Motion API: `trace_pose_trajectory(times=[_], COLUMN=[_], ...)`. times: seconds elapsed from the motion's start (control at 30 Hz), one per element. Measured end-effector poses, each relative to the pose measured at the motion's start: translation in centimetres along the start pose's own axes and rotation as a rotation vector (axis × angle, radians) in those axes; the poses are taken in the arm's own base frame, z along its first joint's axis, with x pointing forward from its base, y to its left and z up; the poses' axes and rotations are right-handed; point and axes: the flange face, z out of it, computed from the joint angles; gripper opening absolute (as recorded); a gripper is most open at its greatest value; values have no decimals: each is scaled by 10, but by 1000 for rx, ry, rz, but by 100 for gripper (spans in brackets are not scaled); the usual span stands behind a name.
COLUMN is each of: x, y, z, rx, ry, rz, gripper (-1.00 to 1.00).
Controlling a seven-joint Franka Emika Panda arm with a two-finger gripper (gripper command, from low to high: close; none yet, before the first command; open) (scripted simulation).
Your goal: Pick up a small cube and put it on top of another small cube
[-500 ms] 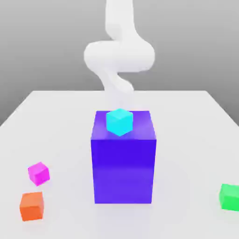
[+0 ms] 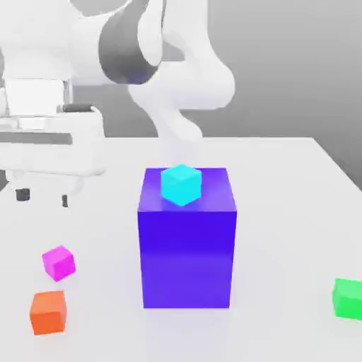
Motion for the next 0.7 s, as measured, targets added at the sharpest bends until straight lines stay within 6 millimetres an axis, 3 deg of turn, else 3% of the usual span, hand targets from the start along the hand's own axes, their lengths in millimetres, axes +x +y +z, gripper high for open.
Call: trace_pose_trajectory(times=[0.1,0.2,0.53,0.57,0.7], x=[15,16,11,10,10], y=[63,118,140,142,142], z=[47,83,146,152,152], rx=[-100,-193,-219,-219,-219], ry=[-14,-24,-23,-26,-26], rz=[116,199,204,205,205], gripper=[0,0,0,-100,-100])
